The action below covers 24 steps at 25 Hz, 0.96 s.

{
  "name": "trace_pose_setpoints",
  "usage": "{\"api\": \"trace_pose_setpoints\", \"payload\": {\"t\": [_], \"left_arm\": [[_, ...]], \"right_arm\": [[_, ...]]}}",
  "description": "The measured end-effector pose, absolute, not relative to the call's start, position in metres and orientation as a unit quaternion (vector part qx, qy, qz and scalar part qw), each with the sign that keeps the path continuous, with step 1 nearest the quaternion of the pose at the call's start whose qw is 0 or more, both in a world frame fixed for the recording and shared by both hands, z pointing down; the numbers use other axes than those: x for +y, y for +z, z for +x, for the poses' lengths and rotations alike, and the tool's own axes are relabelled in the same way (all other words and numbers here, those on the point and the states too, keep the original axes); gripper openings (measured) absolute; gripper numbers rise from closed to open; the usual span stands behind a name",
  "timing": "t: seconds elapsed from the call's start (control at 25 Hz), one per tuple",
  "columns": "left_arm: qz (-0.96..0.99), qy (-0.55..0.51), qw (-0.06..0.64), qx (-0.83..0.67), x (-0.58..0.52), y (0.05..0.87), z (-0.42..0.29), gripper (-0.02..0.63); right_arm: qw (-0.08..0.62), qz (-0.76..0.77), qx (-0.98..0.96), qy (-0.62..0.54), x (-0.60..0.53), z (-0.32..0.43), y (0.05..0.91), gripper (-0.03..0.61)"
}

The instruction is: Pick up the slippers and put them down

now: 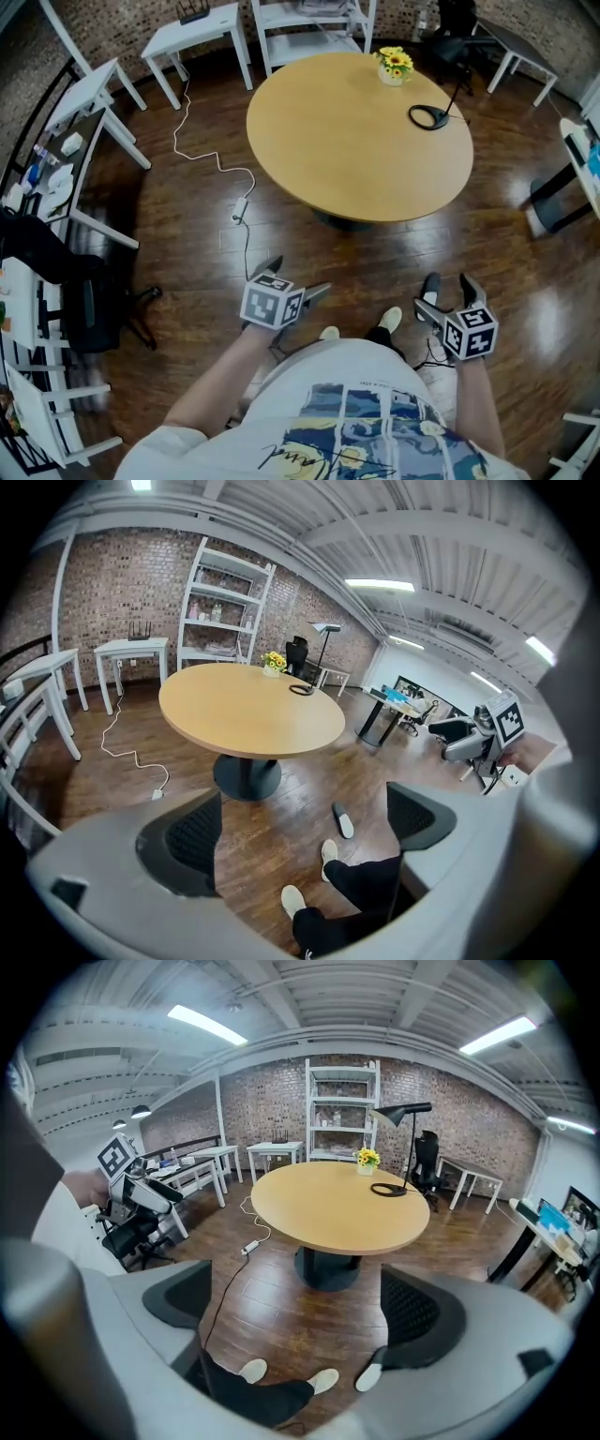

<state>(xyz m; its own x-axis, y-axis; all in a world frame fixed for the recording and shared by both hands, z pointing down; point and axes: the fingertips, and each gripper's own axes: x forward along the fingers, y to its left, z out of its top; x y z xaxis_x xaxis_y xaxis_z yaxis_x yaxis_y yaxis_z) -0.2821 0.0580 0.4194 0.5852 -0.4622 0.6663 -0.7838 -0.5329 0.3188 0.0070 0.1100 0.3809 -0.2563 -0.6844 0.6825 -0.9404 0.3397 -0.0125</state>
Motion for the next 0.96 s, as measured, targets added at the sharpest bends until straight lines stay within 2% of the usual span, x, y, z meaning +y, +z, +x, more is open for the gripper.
{"api": "trace_pose_setpoints", "payload": {"t": [0.96], "left_arm": [[0.843,0.279,0.295,-0.353,0.069,0.421,-0.252,0.551]], "right_arm": [[0.304,0.546,-0.752,0.211,0.143,0.031,0.383,0.578]]}}
